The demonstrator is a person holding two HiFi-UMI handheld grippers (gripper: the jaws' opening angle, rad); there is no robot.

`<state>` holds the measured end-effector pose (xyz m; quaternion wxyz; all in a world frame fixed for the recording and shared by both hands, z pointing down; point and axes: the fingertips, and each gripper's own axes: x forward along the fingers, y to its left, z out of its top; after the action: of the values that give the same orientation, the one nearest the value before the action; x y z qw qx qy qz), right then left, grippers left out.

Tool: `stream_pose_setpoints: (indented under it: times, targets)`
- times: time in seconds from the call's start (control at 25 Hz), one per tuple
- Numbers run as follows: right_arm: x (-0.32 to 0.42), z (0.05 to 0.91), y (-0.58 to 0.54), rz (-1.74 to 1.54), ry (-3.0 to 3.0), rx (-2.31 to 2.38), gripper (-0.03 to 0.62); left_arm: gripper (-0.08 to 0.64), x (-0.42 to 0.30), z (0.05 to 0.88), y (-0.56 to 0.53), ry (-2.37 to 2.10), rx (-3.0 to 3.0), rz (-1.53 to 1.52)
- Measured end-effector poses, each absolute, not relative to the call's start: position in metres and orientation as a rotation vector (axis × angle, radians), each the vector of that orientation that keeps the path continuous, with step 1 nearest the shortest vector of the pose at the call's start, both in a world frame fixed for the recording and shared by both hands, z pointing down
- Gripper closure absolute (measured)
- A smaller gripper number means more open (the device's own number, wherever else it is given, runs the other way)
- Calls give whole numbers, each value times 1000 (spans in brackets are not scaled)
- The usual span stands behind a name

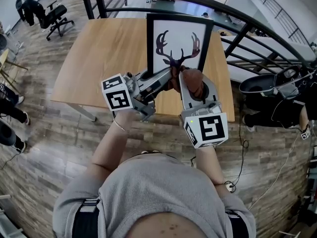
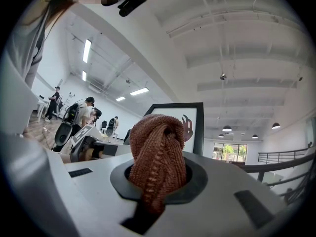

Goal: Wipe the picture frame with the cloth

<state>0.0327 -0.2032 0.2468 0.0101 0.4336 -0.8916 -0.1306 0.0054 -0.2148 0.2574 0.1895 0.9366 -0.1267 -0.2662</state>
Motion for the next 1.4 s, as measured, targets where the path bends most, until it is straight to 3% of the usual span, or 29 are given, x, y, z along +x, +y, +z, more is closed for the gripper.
stream_pose_setpoints:
  times: [0.84, 1.4]
  targets:
    - [39, 275, -181, -386, -2782, 1287, 546, 543, 6, 255, -213, -367, 2647, -736]
    - [85, 115, -190, -845, -2842, 1525, 546, 543, 7, 260, -215, -377, 2654, -690]
